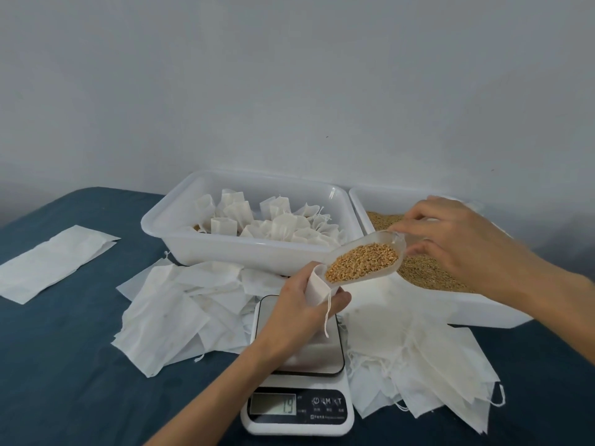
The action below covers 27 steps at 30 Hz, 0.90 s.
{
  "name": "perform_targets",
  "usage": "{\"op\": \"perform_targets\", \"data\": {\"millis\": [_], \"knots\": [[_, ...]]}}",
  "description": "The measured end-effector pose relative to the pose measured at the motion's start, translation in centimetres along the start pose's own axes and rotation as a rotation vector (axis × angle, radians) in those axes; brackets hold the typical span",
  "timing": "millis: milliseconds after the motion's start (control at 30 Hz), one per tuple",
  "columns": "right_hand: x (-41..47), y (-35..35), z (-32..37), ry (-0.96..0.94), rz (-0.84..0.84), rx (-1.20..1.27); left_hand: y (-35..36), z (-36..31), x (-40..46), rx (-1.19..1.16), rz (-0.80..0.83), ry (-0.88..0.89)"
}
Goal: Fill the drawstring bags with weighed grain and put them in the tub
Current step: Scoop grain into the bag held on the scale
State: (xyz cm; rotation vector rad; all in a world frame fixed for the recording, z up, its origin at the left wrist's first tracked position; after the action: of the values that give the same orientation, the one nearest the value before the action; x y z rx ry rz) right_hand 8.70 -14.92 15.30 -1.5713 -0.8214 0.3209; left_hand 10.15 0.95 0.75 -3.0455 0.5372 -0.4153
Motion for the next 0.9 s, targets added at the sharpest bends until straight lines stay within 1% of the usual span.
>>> {"op": "perform_targets", "data": {"millis": [233, 467, 733, 900], "knots": [[0.31, -0.30, 0.23, 0.015, -0.016, -0.041, 0.16, -0.05, -0.02, 0.004, 0.007, 0.012], [0.60, -0.08, -0.05, 0.021, 0.012, -0.045, 0.14, -0.31, -0.04, -0.028, 0.016, 0.027], [0.56, -0.13, 0.15, 0.006, -0.028, -0.077, 0.03, -0.19, -0.01, -0.055, 0.016, 0.020], [0.54, 0.09, 0.08, 0.013, -0.026, -0.071, -0.20, -0.14, -0.04, -0.052, -0.005, 0.012]]}}
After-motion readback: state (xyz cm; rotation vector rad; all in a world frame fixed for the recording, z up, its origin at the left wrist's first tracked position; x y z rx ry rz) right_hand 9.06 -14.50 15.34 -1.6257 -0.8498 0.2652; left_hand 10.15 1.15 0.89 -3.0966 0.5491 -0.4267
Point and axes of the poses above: each hand's wrist, its own x-axis towards the middle knuckle, its own y-axis out of the palm, z = x × y, the point moved 10 cm from there along x, towards the middle knuckle, and after that the axes turned 9 degrees about z, right-handed, at the moved point
